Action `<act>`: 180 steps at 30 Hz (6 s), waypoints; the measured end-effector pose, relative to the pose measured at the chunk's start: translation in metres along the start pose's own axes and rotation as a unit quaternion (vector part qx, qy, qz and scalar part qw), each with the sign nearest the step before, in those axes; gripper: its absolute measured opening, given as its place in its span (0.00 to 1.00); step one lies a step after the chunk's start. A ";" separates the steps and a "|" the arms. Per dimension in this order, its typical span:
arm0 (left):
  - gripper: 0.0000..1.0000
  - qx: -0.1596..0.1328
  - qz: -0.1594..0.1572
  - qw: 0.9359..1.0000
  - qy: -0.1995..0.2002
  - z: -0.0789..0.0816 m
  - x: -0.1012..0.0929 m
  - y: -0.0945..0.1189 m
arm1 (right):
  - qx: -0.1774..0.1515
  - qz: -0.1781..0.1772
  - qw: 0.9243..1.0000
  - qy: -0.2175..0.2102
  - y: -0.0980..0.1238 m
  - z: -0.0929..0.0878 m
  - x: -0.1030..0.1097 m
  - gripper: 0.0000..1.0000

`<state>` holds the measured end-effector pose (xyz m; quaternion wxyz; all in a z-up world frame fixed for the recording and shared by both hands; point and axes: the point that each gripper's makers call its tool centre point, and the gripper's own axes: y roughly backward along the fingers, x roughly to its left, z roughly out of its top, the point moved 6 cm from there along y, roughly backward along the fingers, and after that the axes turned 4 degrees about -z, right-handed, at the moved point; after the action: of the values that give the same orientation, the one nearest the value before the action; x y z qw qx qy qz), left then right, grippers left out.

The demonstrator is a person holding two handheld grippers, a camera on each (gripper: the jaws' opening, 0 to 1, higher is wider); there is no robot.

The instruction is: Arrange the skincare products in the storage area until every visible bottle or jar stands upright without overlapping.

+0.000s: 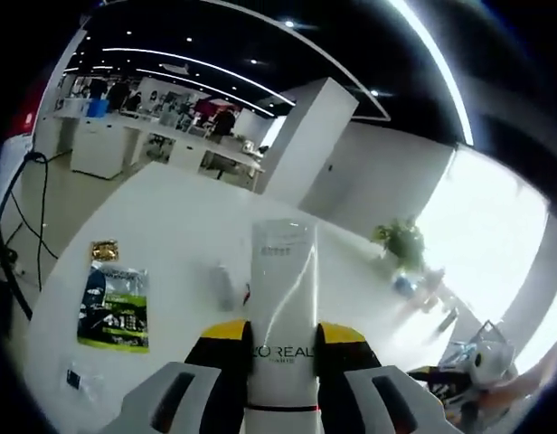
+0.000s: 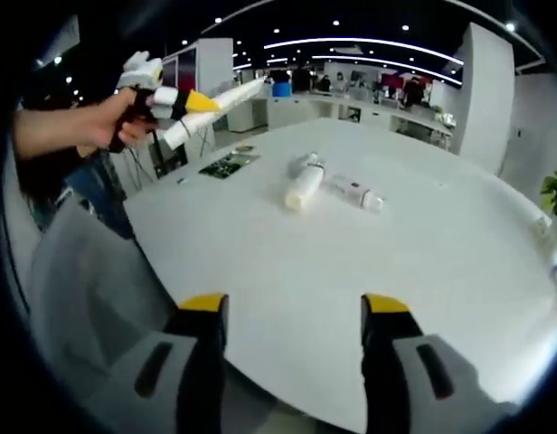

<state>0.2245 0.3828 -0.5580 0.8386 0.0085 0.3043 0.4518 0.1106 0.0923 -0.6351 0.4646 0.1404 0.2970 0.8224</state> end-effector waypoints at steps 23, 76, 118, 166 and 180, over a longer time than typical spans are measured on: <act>0.28 -0.021 -0.008 0.999 -0.036 -0.009 -0.027 0.019 | -0.124 0.146 0.970 -0.153 0.003 0.102 0.040 0.66; 0.28 0.001 -0.038 0.979 -0.199 -0.035 -0.110 0.043 | -0.086 0.268 0.900 -0.333 -0.032 0.201 0.077 0.27; 0.32 -0.001 -0.155 0.972 -0.179 -0.058 -0.134 0.029 | -0.120 0.246 0.930 -0.246 -0.003 0.186 0.064 0.12; 0.27 0.129 -0.310 0.874 -0.350 -0.010 -0.150 0.034 | -0.054 0.344 0.923 0.161 0.000 0.147 0.102 0.12; 0.12 0.208 -0.360 0.832 -0.367 -0.023 -0.157 0.043 | -0.022 0.375 0.899 0.223 0.003 0.134 0.118 0.12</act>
<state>0.1159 0.2826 -0.4853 0.9705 0.2374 0.0422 0.0078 0.1140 0.2392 -0.5330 0.0462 0.0437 0.2998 0.9519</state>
